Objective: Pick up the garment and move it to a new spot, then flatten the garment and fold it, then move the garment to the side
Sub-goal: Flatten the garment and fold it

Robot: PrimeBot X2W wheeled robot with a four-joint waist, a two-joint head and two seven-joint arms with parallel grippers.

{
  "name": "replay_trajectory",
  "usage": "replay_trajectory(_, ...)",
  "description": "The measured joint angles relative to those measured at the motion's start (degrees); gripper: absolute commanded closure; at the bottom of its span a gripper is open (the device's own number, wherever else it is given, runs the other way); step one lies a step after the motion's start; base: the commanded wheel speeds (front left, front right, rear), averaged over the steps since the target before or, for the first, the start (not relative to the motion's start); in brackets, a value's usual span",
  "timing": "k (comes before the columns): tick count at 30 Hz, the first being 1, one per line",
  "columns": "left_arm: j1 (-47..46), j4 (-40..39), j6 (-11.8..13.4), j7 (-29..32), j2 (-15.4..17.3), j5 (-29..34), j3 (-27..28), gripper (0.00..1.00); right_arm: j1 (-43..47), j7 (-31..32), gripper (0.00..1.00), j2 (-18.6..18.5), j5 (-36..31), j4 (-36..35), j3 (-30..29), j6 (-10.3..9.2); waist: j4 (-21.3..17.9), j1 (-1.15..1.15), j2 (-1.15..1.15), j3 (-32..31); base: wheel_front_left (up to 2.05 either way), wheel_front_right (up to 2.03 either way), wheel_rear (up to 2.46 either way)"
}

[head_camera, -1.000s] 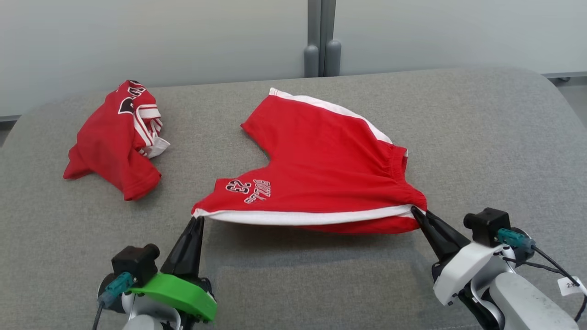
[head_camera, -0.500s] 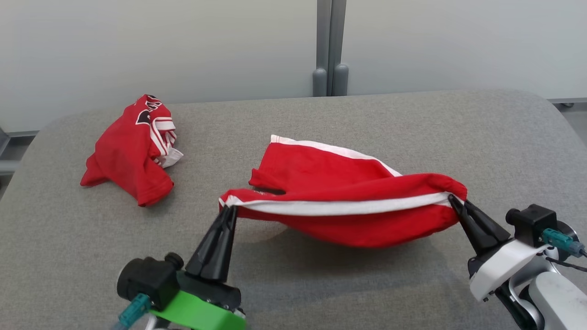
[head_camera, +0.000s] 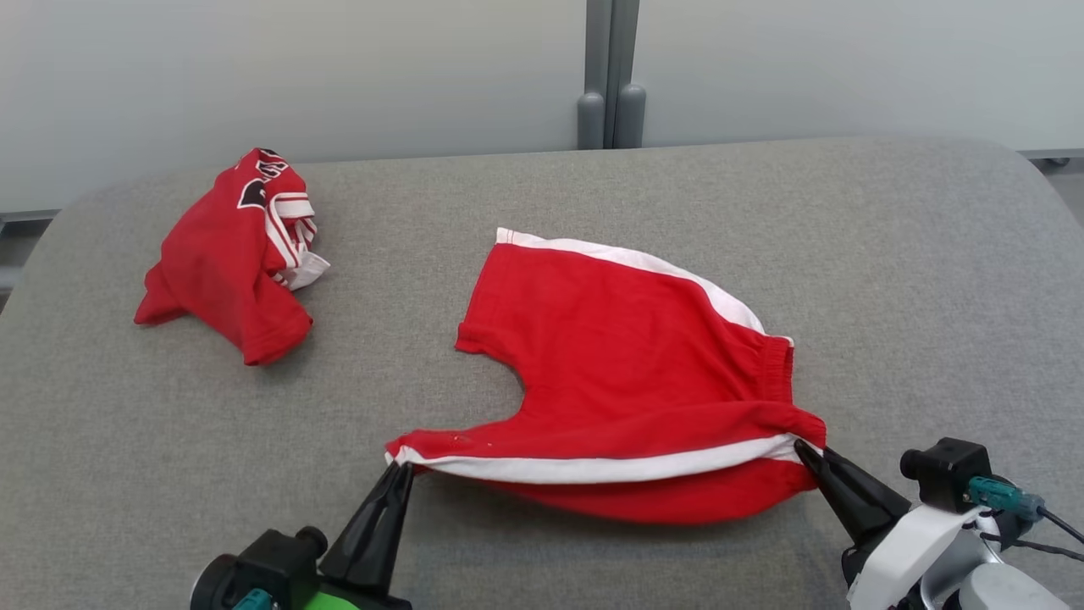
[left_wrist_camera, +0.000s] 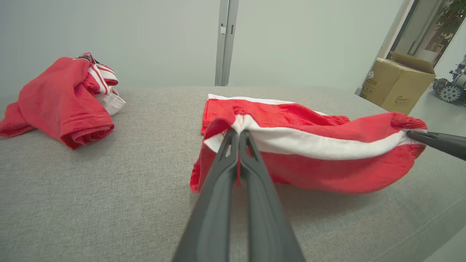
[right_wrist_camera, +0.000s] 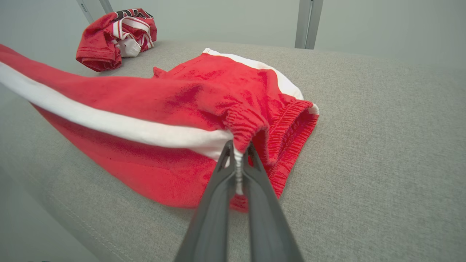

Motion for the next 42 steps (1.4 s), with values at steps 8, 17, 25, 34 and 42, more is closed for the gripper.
replay_trajectory(8, -8.34, 4.50, 0.02, 3.93, 2.54, 2.15, 1.67, 1.00, -5.41, 2.57, 1.00, 0.09, 5.58, -2.70, 2.24, 0.07, -1.83, 0.00, 0.00, 3.45, 0.00, 0.00, 0.00)
replay_trajectory(17, -23.58, 12.24, 1.05, 10.23, 2.55, 4.11, 2.78, 1.00, -13.04, 5.76, 1.00, 3.52, 12.99, 0.13, -1.11, 0.07, -5.49, 0.00, 0.00, 8.62, 0.00, 0.00, 0.00)
replay_trajectory(25, -34.72, 19.51, 1.89, 16.15, 2.57, 6.60, 2.65, 1.00, -19.74, 7.73, 1.00, 7.98, 15.90, 4.37, -1.48, 0.07, -9.58, 0.00, 0.00, 14.06, 0.00, 0.00, 0.00)
replay_trajectory(34, -46.70, 26.66, 2.57, 20.13, 4.48, 9.81, 3.00, 1.00, -28.06, 8.22, 1.00, 13.34, 17.27, 9.40, 0.78, 0.07, -14.49, 0.00, 0.00, 21.50, 0.00, 0.00, 0.00)
replay_trajectory(42, -50.37, 32.81, 2.66, 19.42, 3.81, 10.23, 2.56, 0.69, -30.99, 7.12, 1.00, 15.02, 17.80, 14.46, 1.55, 0.07, -17.54, 0.00, 0.00, 25.32, 0.00, 0.00, 0.00)
